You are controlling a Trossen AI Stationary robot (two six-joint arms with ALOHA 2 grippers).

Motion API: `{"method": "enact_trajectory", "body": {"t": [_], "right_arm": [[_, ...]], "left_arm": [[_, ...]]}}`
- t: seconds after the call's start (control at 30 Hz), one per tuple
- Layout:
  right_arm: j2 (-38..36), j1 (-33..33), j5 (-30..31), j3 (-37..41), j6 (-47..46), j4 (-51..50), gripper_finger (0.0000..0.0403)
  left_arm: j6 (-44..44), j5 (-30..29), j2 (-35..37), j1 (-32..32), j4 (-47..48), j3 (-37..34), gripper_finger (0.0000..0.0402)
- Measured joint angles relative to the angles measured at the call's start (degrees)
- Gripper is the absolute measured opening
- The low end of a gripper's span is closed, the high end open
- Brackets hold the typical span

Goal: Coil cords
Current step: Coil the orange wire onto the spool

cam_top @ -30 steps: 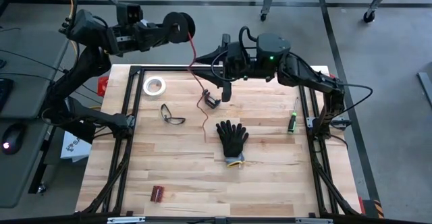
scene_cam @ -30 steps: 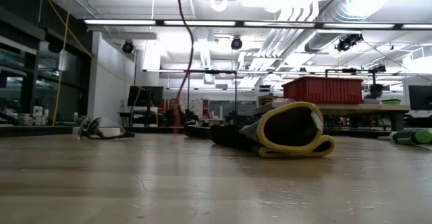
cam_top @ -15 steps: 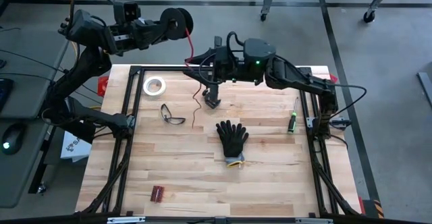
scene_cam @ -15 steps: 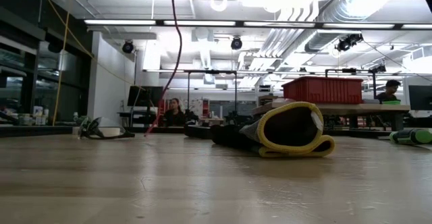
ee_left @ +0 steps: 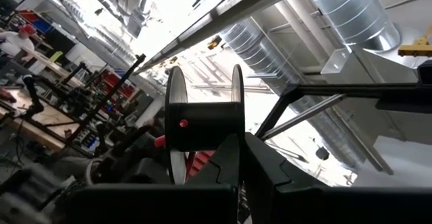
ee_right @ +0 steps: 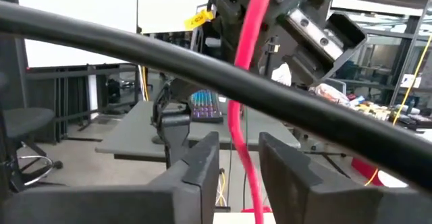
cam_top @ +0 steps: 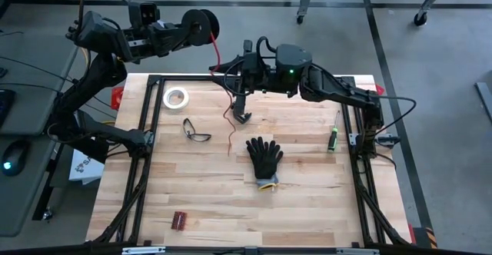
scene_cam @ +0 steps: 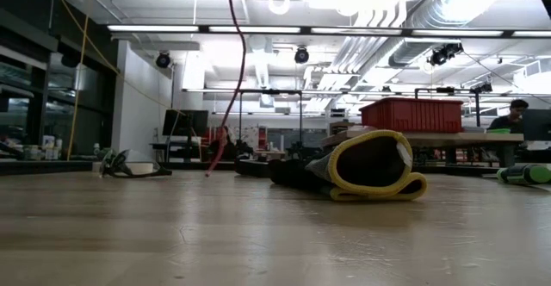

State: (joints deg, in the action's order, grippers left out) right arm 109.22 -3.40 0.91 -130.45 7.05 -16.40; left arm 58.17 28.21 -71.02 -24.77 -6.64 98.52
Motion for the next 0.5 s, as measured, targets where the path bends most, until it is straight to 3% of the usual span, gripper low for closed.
{"method": "enact_trajectory", "body": {"t": [0.5], "right_arm": [[0.34,0.00,2.37,0.02,3.57,-1.85,0.0094]], "left_arm": [[0.16,-0.02,0.00,0.00,-0.83,0.00,0.0000]]}}
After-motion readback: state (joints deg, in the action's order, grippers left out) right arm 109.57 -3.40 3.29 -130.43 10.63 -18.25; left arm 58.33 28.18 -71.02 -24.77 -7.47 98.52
